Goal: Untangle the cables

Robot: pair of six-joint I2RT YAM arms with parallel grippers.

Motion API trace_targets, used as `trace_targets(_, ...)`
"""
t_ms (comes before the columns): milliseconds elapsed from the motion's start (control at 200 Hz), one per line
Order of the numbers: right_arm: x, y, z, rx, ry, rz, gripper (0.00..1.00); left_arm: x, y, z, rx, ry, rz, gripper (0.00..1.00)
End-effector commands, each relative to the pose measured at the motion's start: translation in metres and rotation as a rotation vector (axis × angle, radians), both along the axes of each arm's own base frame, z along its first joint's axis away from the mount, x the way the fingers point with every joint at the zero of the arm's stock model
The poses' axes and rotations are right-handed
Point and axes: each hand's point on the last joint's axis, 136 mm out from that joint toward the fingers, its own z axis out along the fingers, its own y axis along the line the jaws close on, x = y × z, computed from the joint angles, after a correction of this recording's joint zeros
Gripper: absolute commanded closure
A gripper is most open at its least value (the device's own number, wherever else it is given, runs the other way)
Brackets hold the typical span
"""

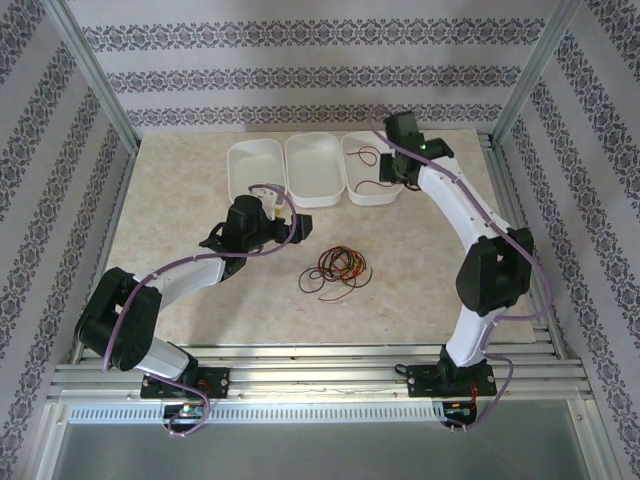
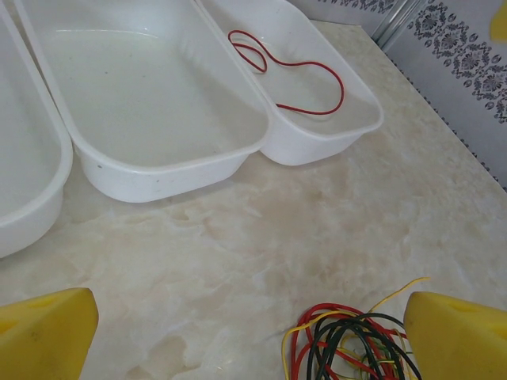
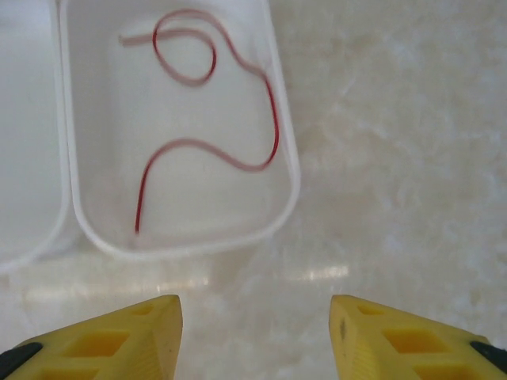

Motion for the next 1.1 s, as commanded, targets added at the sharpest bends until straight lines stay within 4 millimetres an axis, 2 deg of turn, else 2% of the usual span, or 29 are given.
trace_targets(0, -0.038, 0.028, -0.017, 0.007, 0.043, 0.068, 0.51, -0.005, 0.013, -0.003, 0.019, 0.017, 0.043, 0.01)
trace_targets(75, -0.066, 0.052, -0.033, 0.066, 0.09, 0.126, 0.54, -0.007, 0.018, -0.008, 0.036, 0.027, 0.062, 0.01)
trace_targets(160, -0.097, 0.065, -0.052, 0.106, 0.159, 0.125, 0.58, -0.01, 0.024, -0.013, 0.049, 0.038, 0.084, 0.01)
trace_targets(320, -0.149, 0.08, -0.082, 0.215, 0.247, 0.051, 0.65, -0.02, 0.015, -0.019, 0.055, 0.05, 0.006, 0.01)
trace_targets(520, -0.194, 0.085, -0.105, 0.234, 0.281, -0.06, 0.65, -0.03, -0.004, -0.045, 0.026, 0.16, -0.07, 0.01)
trace_targets(650, -0.21, 0.1, -0.119, 0.268, 0.312, -0.076, 0.64, -0.032, -0.022, -0.062, -0.012, 0.229, -0.107, 0.04)
trace_targets(809, -0.222, 0.11, -0.133, 0.28, 0.354, -0.083, 0.65, -0.032, -0.037, -0.072, -0.069, 0.266, -0.134, 0.09)
trace_targets(1094, -0.226, 0.12, -0.152, 0.313, 0.387, -0.079, 0.65, -0.036, -0.063, -0.094, -0.08, 0.353, -0.206, 0.17)
